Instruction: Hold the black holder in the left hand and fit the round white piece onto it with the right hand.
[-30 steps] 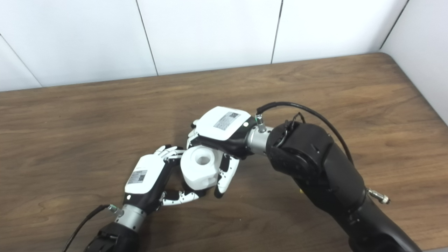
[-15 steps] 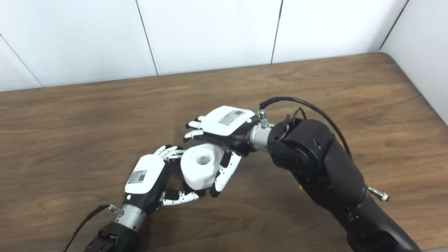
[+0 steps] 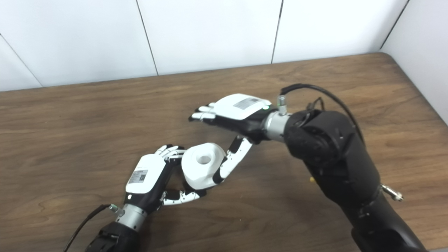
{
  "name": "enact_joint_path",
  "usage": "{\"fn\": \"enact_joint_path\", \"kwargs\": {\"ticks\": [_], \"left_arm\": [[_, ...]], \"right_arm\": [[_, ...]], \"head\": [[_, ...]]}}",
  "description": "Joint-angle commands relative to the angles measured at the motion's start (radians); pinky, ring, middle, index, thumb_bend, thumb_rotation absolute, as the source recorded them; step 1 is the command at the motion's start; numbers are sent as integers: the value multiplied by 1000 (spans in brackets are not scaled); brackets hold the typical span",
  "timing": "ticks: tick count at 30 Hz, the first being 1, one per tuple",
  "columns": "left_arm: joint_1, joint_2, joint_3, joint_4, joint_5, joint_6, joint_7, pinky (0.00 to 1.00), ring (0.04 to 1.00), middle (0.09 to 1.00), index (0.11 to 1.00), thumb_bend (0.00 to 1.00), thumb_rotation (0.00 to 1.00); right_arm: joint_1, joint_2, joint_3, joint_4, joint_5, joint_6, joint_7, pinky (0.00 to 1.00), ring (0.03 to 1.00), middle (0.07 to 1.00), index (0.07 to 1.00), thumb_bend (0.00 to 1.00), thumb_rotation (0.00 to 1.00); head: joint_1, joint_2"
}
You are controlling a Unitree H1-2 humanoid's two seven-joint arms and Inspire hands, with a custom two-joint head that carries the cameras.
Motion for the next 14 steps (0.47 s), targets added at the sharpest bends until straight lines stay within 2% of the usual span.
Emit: {"fn": "enact_joint_path", "kwargs": {"ticks": [1, 3, 8, 13, 14], "left_arm": [[1, 4, -15, 27, 19, 4, -30, 912, 840, 762, 485, 524, 56], [2, 2, -15, 25, 22, 9, -33, 914, 841, 762, 485, 524, 56], [3, 3, -13, 27, 14, 6, -32, 920, 843, 762, 485, 524, 56], [0, 5, -10, 38, 14, -3, -21, 917, 840, 759, 484, 524, 56], [0, 6, -9, 40, 14, -4, -21, 913, 838, 758, 484, 524, 55]], "right_arm": [[-12, -28, -24, -35, 28, 64, 35, 993, 1000, 1000, 968, 1000, 662], [-1, -33, -45, -40, 45, 80, 38, 984, 1000, 1000, 970, 1000, 697], [47, -15, -159, -44, 118, 84, 24, 957, 1000, 1000, 983, 1000, 735], [132, 35, -244, -31, 162, 83, -122, 877, 993, 995, 958, 995, 872], [153, 55, -258, -26, 163, 83, -158, 871, 985, 989, 941, 943, 914]], "head": [[1, 0], [1, 0], [-3, -3], [-14, -10], [-15, -11]]}}
